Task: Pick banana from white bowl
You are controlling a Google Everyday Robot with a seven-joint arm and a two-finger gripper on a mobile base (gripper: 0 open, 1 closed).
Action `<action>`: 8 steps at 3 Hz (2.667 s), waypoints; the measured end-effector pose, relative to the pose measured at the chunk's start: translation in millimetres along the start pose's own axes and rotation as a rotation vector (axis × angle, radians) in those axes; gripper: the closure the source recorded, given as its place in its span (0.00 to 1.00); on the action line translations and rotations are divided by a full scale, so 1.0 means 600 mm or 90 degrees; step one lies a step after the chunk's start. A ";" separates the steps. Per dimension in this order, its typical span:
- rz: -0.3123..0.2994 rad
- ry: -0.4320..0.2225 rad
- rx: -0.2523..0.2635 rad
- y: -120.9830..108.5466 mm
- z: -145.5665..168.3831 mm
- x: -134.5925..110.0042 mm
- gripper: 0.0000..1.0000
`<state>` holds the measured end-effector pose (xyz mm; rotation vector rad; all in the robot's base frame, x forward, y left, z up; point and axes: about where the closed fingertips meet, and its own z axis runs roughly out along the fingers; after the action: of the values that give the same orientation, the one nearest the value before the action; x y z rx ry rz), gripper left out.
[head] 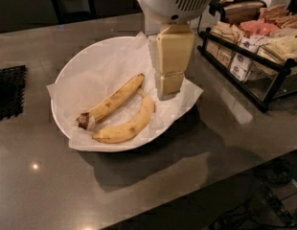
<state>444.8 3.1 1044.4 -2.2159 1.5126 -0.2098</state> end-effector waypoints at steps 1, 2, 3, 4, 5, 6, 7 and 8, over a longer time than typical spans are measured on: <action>0.022 -0.011 0.022 -0.040 0.035 0.000 0.00; 0.062 -0.053 0.016 -0.069 0.071 0.023 0.00; 0.090 -0.137 -0.045 -0.077 0.120 0.044 0.00; 0.078 -0.248 -0.141 -0.069 0.173 0.027 0.00; 0.081 -0.264 -0.154 -0.068 0.183 0.022 0.00; 0.081 -0.264 -0.154 -0.068 0.183 0.022 0.00; 0.081 -0.264 -0.154 -0.068 0.183 0.022 0.19; 0.081 -0.264 -0.154 -0.068 0.183 0.022 0.42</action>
Offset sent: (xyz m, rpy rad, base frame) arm 0.0961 0.0115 -0.0498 0.2186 0.1350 -0.0811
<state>524.5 33.4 963.1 -2.1530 1.4930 0.4682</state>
